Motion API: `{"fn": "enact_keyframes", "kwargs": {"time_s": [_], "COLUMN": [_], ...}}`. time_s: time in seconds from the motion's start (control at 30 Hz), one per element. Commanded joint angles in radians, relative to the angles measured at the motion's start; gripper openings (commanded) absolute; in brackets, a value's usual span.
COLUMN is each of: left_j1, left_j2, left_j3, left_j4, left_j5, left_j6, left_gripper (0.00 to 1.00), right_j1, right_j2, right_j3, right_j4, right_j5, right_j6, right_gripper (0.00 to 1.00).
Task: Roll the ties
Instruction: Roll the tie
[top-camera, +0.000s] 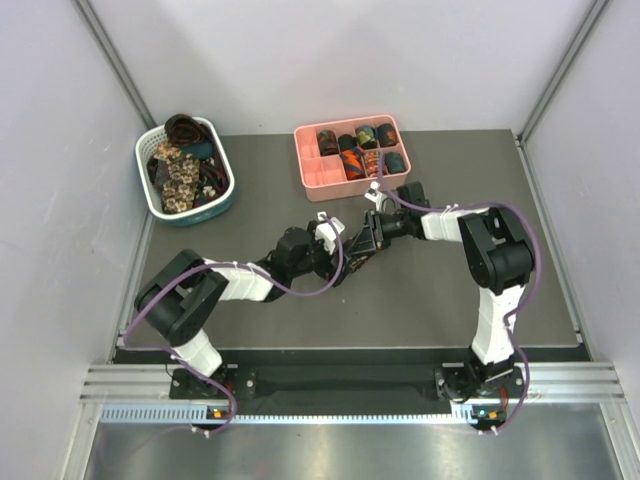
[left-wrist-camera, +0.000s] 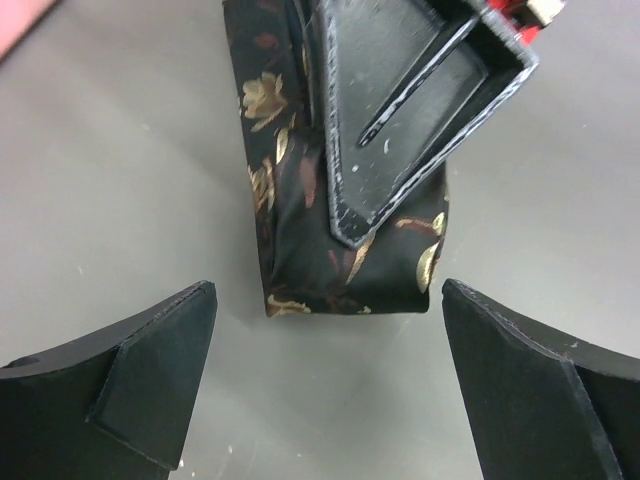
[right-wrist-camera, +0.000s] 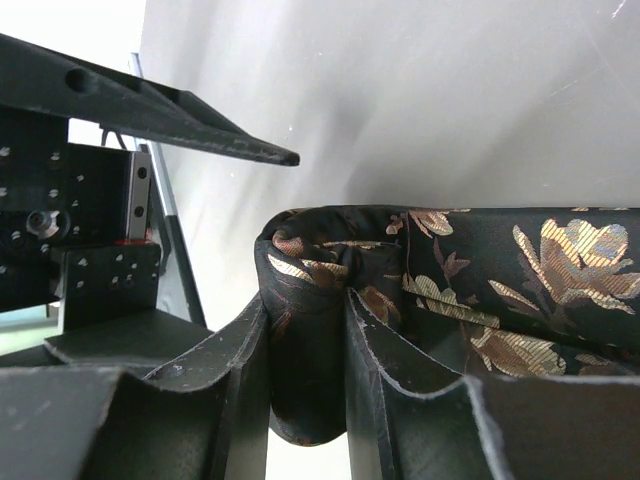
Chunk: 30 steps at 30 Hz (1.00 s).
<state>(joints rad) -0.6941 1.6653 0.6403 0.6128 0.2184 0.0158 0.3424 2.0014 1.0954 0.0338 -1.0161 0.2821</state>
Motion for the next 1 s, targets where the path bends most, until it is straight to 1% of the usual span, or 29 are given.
{"fn": "enact_keyframes", "kwargs": {"time_s": [0.0, 0.03, 0.1, 0.17, 0.2, 0.27, 0.33, 0.37, 0.4, 0.43, 0.47, 0.5, 0.53, 0.57, 0.6, 0.63, 0.7, 0.73, 0.77, 0.8, 0.83, 0.87, 0.97], "left_j1": [-0.005, -0.005, -0.004, -0.005, -0.005, -0.004, -0.004, -0.005, -0.004, -0.004, -0.002, -0.002, -0.001, -0.002, -0.002, -0.004, -0.004, -0.002, -0.004, -0.004, -0.007, -0.007, -0.008], "left_j2": [-0.025, -0.036, -0.094, -0.136, -0.180, -0.222, -0.269, -0.280, -0.295, -0.297, -0.303, -0.306, -0.309, -0.326, -0.335, -0.348, -0.380, -0.384, -0.377, -0.363, -0.346, -0.314, -0.257], "left_j3": [0.006, 0.005, 0.018, 0.009, -0.002, -0.052, -0.092, -0.115, -0.119, -0.117, -0.088, -0.065, -0.042, -0.021, -0.037, -0.059, -0.099, -0.106, -0.110, -0.108, -0.103, -0.084, -0.042], "left_j4": [0.096, 0.081, -0.013, -0.047, -0.045, -0.013, 0.083, 0.103, 0.114, 0.107, 0.060, 0.012, -0.092, -0.123, -0.099, -0.040, -0.009, 0.005, 0.031, 0.044, 0.045, 0.038, 0.016], "left_j5": [0.016, 0.007, -0.039, -0.082, -0.118, -0.154, -0.253, -0.299, -0.357, -0.446, -0.480, -0.476, -0.443, -0.426, -0.397, -0.371, -0.341, -0.318, -0.224, -0.164, -0.137, -0.123, -0.151], "left_j6": [0.026, 0.026, 0.003, -0.014, -0.013, -0.066, -0.108, -0.147, -0.248, -0.290, -0.350, -0.327, -0.307, -0.286, -0.269, -0.249, -0.234, -0.225, -0.188, -0.171, -0.159, -0.154, -0.174], "left_gripper": [0.99, 0.99, 0.99, 0.99, 0.99, 0.99, 0.99, 0.99, 0.99, 0.99, 0.99, 0.99, 0.99, 0.99, 0.99, 0.99, 0.99, 0.99, 0.99, 0.99, 0.99, 0.99, 0.99], "right_j1": [-0.013, -0.013, -0.013, -0.011, -0.011, -0.013, -0.011, -0.013, -0.011, -0.011, -0.013, -0.013, -0.011, -0.013, -0.013, -0.011, -0.013, -0.013, -0.013, -0.013, -0.013, -0.014, -0.013], "right_j2": [0.043, 0.043, 0.043, 0.045, 0.045, 0.039, 0.033, 0.030, 0.027, 0.019, 0.014, 0.007, 0.004, -0.003, -0.010, -0.010, -0.009, -0.007, -0.003, 0.005, 0.010, 0.013, 0.017], "right_j3": [0.000, 0.000, -0.002, -0.003, -0.005, -0.011, -0.014, -0.022, -0.025, -0.028, -0.034, -0.034, -0.037, -0.043, -0.045, -0.048, -0.048, -0.046, -0.042, -0.040, -0.037, -0.032, -0.028], "right_j4": [-0.020, -0.020, -0.018, -0.018, -0.018, -0.012, -0.008, -0.003, 0.003, 0.012, 0.015, 0.017, 0.018, 0.021, 0.024, 0.028, 0.025, 0.020, 0.020, 0.018, 0.018, 0.015, 0.008], "right_j5": [0.120, 0.125, 0.128, 0.137, 0.140, 0.151, 0.162, 0.163, 0.165, 0.163, 0.163, 0.165, 0.165, 0.166, 0.166, 0.168, 0.177, 0.180, 0.180, 0.175, 0.172, 0.171, 0.171], "right_j6": [-0.058, -0.060, -0.057, -0.057, -0.055, -0.054, -0.050, -0.047, -0.041, -0.040, -0.040, -0.037, -0.037, -0.037, -0.037, -0.037, -0.038, -0.037, -0.035, -0.035, -0.035, -0.035, -0.041], "right_gripper": [0.00, 0.00, 0.00, 0.00, 0.01, 0.02, 0.03, 0.03, 0.03, 0.03, 0.03, 0.03, 0.04, 0.04, 0.05, 0.05, 0.00, 0.00, 0.00, 0.00, 0.00, 0.00, 0.00]}}
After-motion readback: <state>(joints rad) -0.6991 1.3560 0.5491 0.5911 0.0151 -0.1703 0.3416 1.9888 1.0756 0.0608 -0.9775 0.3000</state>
